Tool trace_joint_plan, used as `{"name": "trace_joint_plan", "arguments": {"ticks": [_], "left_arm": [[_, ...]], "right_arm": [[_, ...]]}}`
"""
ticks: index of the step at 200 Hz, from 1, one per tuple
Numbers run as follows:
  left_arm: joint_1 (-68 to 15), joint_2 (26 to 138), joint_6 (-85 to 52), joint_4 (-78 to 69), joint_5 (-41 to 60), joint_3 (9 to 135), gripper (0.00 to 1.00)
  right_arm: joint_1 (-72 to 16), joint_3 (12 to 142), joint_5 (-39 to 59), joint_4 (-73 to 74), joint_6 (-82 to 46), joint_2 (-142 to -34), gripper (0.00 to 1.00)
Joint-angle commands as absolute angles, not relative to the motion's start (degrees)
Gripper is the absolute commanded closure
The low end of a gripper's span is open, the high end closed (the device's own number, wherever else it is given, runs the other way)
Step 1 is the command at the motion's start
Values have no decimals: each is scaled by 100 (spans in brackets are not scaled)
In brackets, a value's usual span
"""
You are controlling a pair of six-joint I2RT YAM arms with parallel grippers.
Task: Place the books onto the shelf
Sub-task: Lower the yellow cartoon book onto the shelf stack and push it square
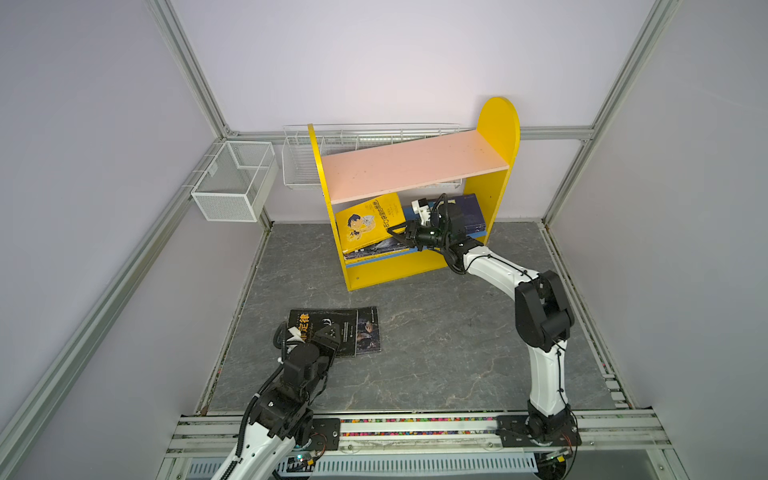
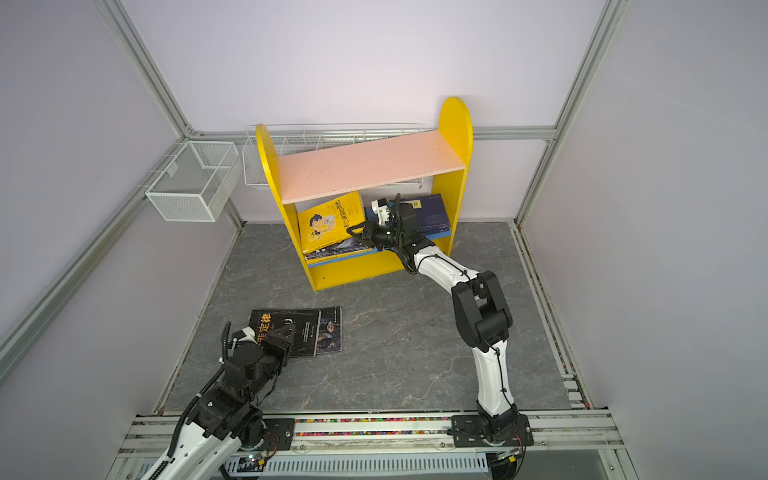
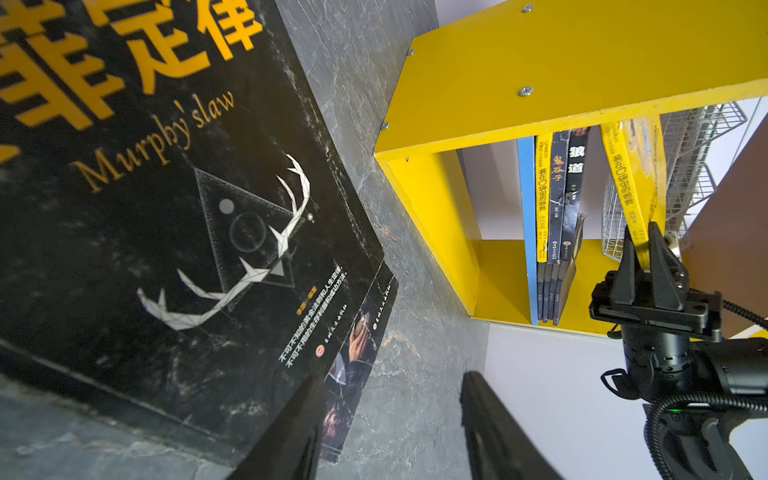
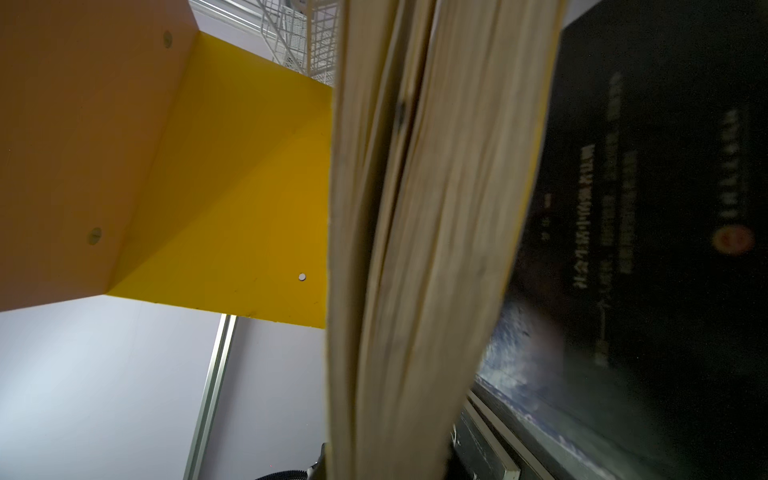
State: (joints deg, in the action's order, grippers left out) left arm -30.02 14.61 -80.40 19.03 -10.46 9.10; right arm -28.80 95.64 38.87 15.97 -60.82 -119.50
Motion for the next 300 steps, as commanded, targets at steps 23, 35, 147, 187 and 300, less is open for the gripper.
{"name": "trace_joint_plan", "arguments": {"ticks": [23, 35, 147, 187, 300], "left_arm": [[-2998, 1424, -8130, 2026, -1071, 844, 47], [-3005, 1424, -8139, 2015, -1065, 843, 47], [-3001, 1386, -8191, 2007, -1043, 866, 47], [-3003, 1362, -8217, 2035, -1045, 893, 47], [-2999, 1310, -8253, 2112, -1073, 927, 48]], "right_arm": [[-2870, 9975, 3799, 766, -5772, -11957, 74], [-2874, 10017, 3700, 581, -5739, -11936, 62], [-2926, 10826, 3278, -1357, -5974, -11909, 28], [-2925, 10933, 3533, -1539, -6110, -11975, 26], [-2952, 10672, 3931, -989, -6961, -12107, 18]]}}
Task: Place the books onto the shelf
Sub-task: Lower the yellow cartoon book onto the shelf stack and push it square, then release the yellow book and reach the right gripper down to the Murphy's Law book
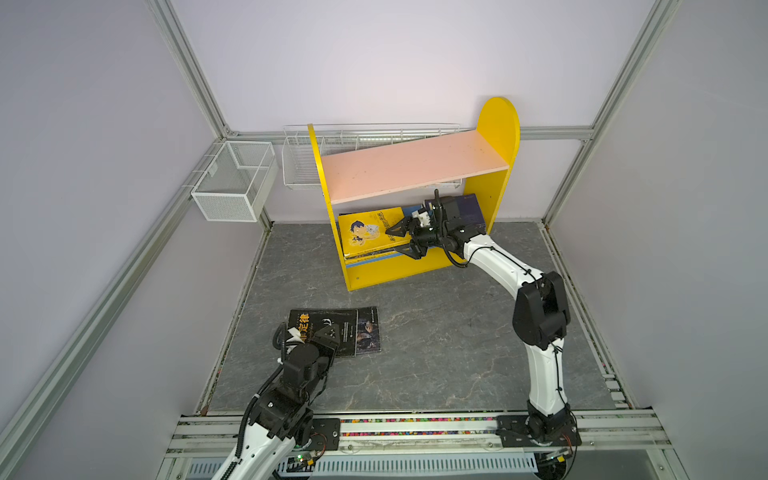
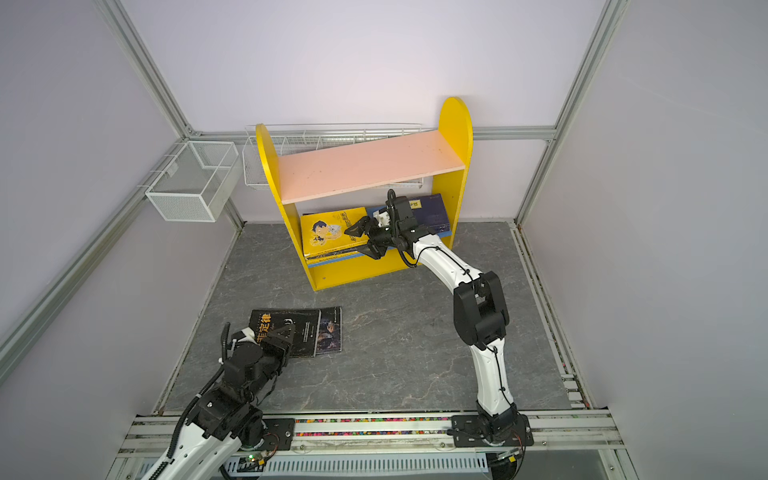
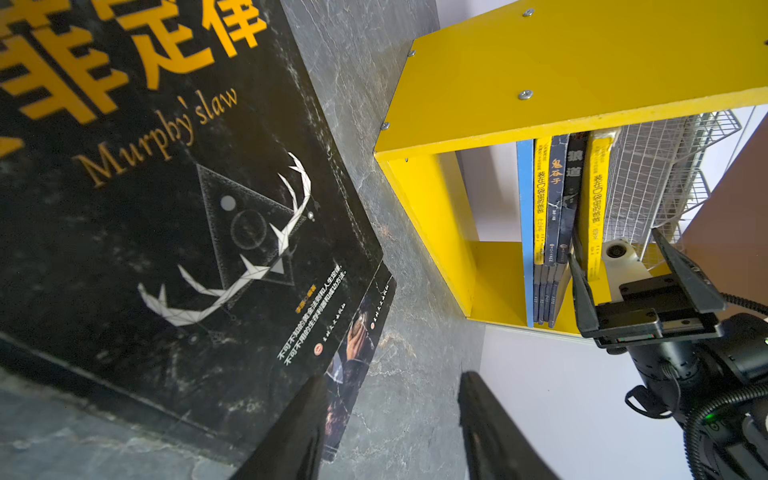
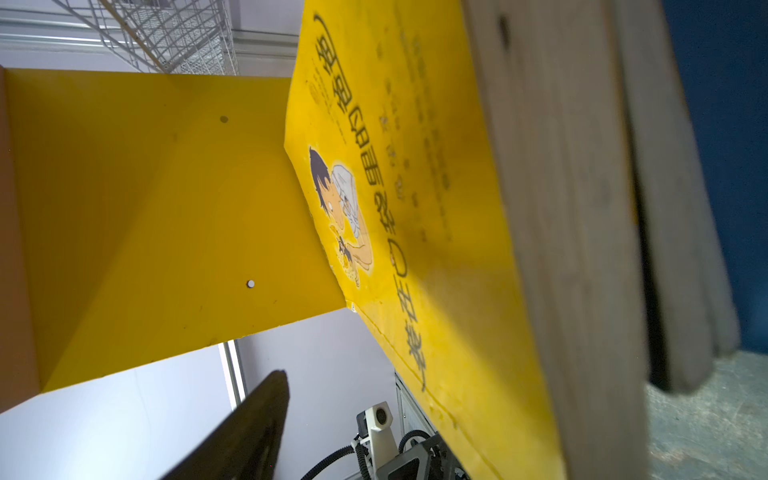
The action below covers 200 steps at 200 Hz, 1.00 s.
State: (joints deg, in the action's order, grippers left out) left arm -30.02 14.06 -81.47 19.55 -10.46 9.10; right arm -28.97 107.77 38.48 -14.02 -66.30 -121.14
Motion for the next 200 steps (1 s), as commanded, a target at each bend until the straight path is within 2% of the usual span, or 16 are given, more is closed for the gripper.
{"name": "trace_joint_plan", "arguments": {"ticks": [1, 45, 83, 102, 119, 144, 164, 176, 200], "left_arm": [[-2998, 1310, -8253, 2112, -1075, 929, 48], [-3005, 1204, -8261, 2201, -1107, 930, 48], [-3008, 1115, -8253, 2300, -1125, 915, 48], [-2999, 1083, -8253, 2305, -1132, 905, 48], [-2997, 1068, -8247, 2333, -1142, 894, 48], [-3005, 1081, -8244, 2342, -1161, 872, 48], [-3006, 1115, -8244, 2321, -1165, 866, 48], [-3002, 1140, -8253, 2312, -1163, 879, 48], [-3006, 1184, -8252, 2370, -1150, 922, 48]], "right_arm": [[-2948, 10662, 3926, -978, -6974, -12100, 18], [-2950, 10188, 3627, -980, -6943, -11821, 13], [-2953, 9891, 3434, -1306, -6456, -11423, 14], [-3010, 9625, 3220, -1524, -6057, -11098, 17], [-3129, 9532, 3046, -1859, -5547, -10919, 30], [-3291, 9732, 2805, -2455, -4876, -10988, 62], [-3361, 9905, 2863, -2448, -4808, -11177, 81], [-3383, 10097, 2990, -2411, -4841, -11345, 87], [-3427, 10483, 3083, -2373, -4913, -11640, 89]]}}
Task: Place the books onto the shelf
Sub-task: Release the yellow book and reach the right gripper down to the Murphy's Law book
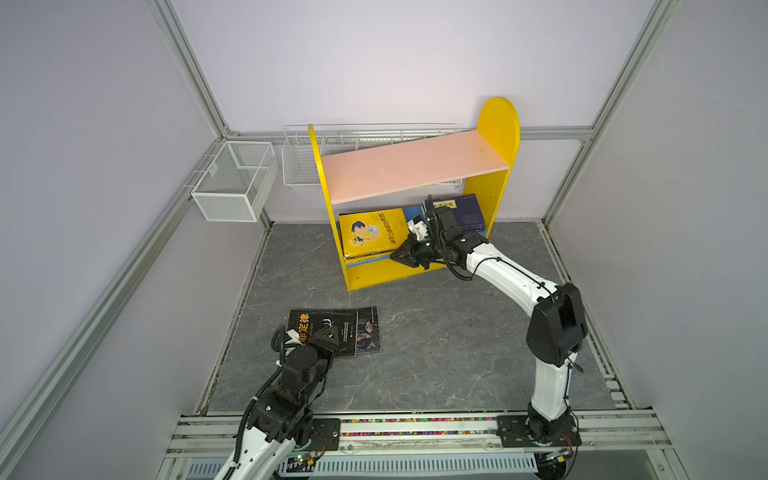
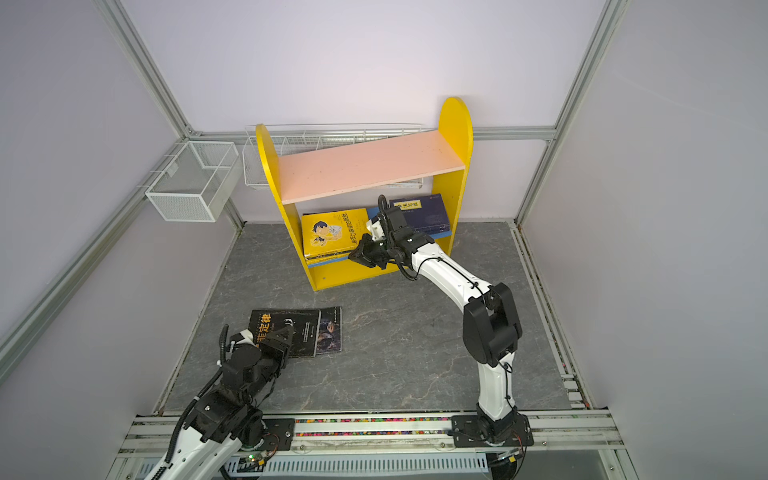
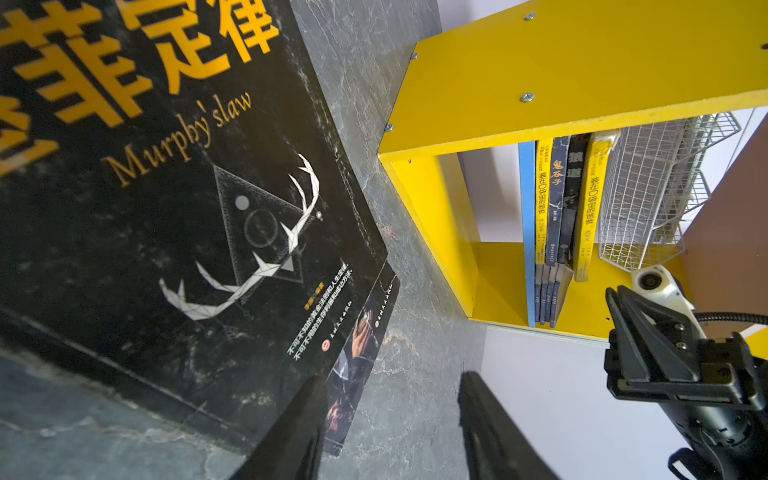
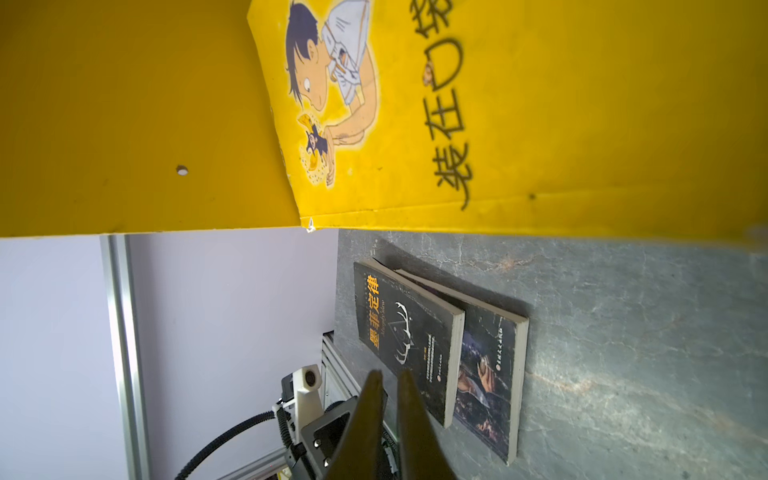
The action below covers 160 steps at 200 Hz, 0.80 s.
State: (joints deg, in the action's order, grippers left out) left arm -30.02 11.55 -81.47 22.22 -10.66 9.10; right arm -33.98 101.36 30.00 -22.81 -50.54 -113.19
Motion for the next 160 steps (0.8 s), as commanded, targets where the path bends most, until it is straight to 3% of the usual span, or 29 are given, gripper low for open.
{"name": "trace_joint_plan", "arguments": {"ticks": [1, 160], "left_arm": [[-3006, 1190, -8252, 2379, -1151, 922, 48], [-3006, 1169, -8270, 2613, -1177, 957, 48]], "right_arm": [[-3427, 10497, 3084, -2364, -4917, -11652, 88], [-3459, 11948, 3330, -2201, -5473, -12891, 89]]}}
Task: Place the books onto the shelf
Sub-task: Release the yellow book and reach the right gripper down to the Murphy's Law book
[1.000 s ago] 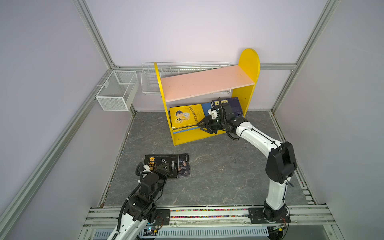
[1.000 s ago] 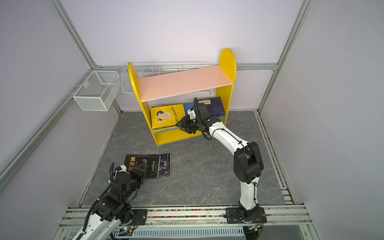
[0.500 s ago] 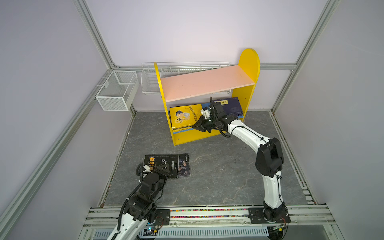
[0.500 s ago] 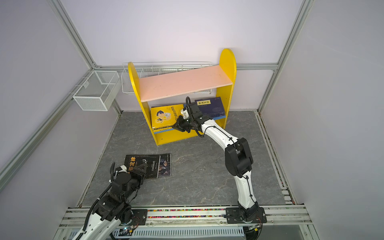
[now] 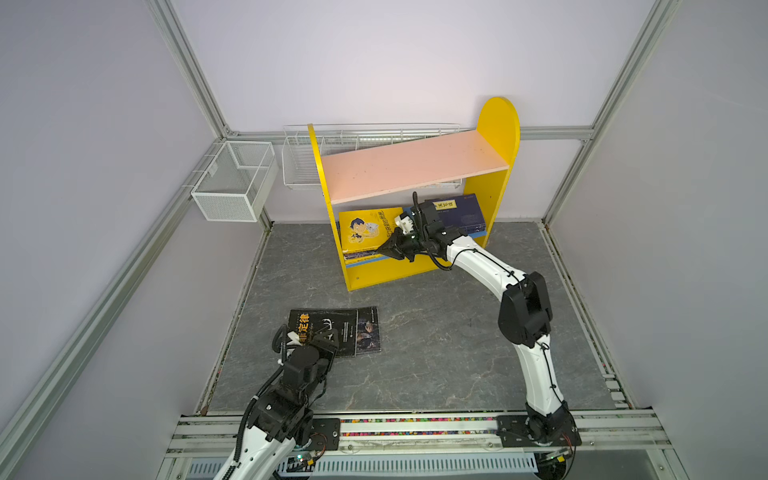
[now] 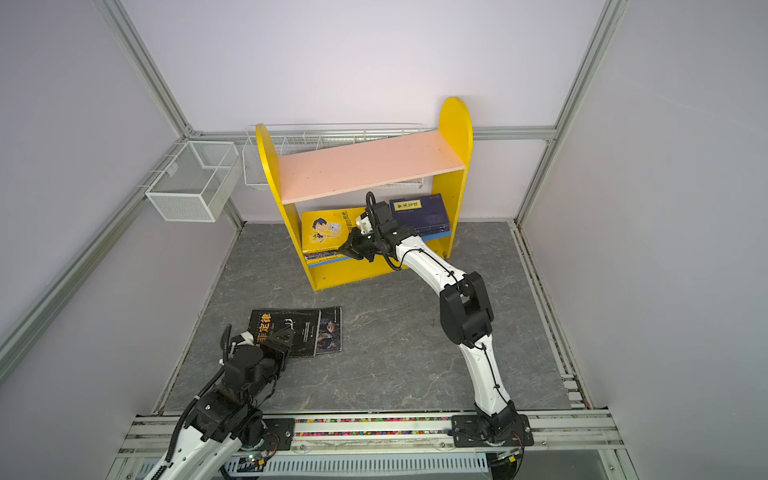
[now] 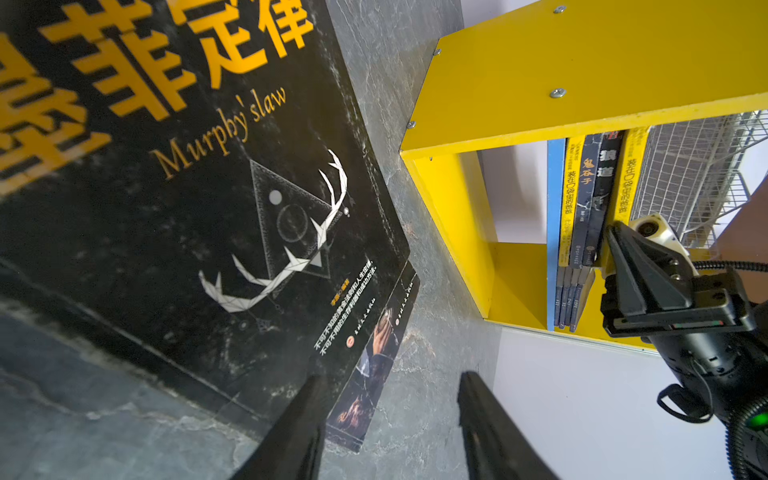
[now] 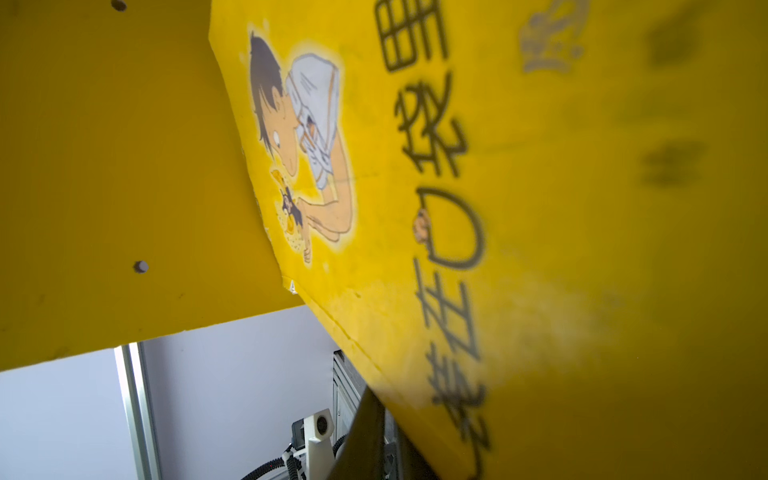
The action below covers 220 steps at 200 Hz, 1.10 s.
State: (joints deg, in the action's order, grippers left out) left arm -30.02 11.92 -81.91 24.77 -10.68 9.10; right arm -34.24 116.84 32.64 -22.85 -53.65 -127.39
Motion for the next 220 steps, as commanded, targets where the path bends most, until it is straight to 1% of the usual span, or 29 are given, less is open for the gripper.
{"name": "trace_joint_plan", "arguments": {"ticks": [1, 36, 62, 82, 107, 123, 141, 161, 179, 193, 220], "left_arm": [[-3006, 1169, -8266, 2616, -1177, 957, 48], [-2998, 1160, -8246, 2645, -1172, 958, 48], [-3006, 1152, -8103, 2860, -1278, 1087, 48], [-3004, 1169, -7809, 3252, -1523, 1475, 48], [-2999, 1225, -7307, 3926, -2065, 1952, 46], [-2999, 1386, -6952, 4329, -2384, 2299, 45], [-3000, 1831, -6530, 4529, -2546, 2632, 45], [-2956, 2585, -6258, 4657, -2577, 2984, 43], [-2777, 3268, -5797, 4684, -2491, 3249, 41], [-2326, 3660, -5520, 4664, -2255, 3347, 40], [-769, 3819, -4906, 4337, -1317, 3208, 39]], "right_arm": [[-3461, 11960, 3335, -2203, -5474, -12897, 89], [-3456, 12023, 3311, -2342, -5346, -12863, 89], [-3460, 11786, 3240, -2445, -5061, -12565, 89], [-3503, 11211, 3086, -2437, -4628, -12030, 87], [-3665, 10096, 2939, -2328, -3985, -11219, 83], [-3859, 9548, 2944, -2540, -3362, -10885, 76], [-4154, 9073, 2935, -2864, -2664, -10741, 65], [-4534, 8856, 3014, -3293, -2073, -10881, 49], [-4901, 8954, 2997, -3707, -1653, -11171, 40], [-5166, 9145, 2989, -3953, -1402, -11452, 37], [-5408, 9637, 2929, -4411, -1141, -11923, 35]]}}
